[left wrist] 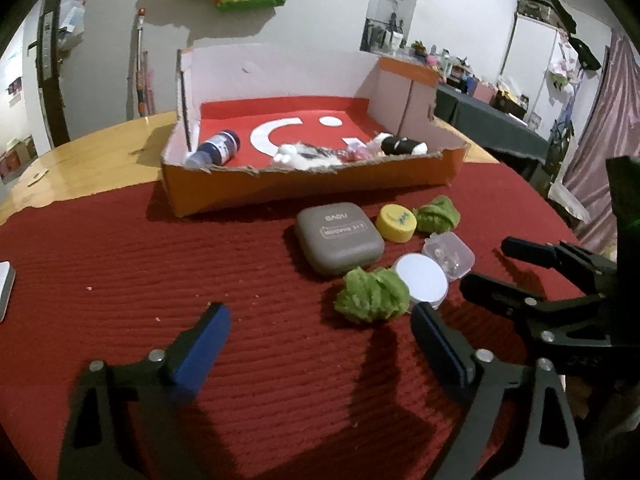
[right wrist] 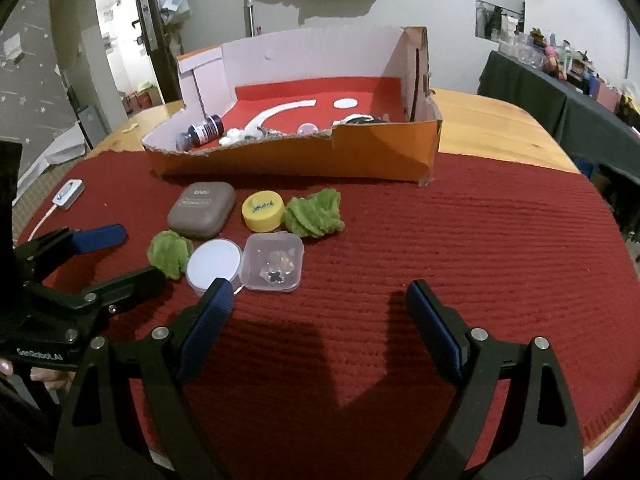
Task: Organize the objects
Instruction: 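Move both tools back over the remaining items on the tablecloth, then grasp the green fuzzy ball with the left tool while the right tool grasps the clear plastic box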
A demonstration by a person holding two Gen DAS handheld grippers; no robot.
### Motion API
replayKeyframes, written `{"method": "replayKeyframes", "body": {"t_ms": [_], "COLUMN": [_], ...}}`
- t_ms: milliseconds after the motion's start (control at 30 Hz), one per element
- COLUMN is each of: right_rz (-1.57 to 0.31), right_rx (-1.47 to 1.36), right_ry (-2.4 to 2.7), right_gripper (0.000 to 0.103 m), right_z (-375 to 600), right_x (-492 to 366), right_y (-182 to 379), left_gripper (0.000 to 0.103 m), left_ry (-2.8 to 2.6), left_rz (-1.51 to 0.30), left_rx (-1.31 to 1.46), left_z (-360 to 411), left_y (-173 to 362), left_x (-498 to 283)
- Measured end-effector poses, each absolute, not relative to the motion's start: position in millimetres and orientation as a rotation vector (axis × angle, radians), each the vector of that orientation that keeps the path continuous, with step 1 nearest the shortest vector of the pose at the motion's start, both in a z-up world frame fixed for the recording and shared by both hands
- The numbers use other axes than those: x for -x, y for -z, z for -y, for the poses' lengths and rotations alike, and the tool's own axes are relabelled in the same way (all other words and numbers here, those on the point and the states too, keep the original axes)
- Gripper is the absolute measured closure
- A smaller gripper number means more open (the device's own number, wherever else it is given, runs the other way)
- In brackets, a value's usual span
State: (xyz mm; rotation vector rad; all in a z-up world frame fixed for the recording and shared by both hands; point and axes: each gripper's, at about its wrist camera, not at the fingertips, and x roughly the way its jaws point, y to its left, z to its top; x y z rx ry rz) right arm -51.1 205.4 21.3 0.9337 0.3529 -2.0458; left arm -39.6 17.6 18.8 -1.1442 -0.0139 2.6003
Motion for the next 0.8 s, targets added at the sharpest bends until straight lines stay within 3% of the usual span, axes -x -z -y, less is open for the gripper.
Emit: {"method": "replayKeyframes", "body": {"t_ms": [200,800], "right_rz": [-0.385,-0.405], "right_rx": [-0.942,-0.931], "right_ry": [2.036,2.005], "right_gripper": [0.017,0.044], "right_z": [-199,-182], "right_x": [53,58], "right_y": [-18,-20], "left_gripper": [0.021,0.056], "left_ry": [-2.584,-2.474], "left_rz": [-0.045,-0.058], "left_rx": [1.15,1.118], "left_z": [-23,-31], "left_y": [-18,-21], "left_x": [44,53]}}
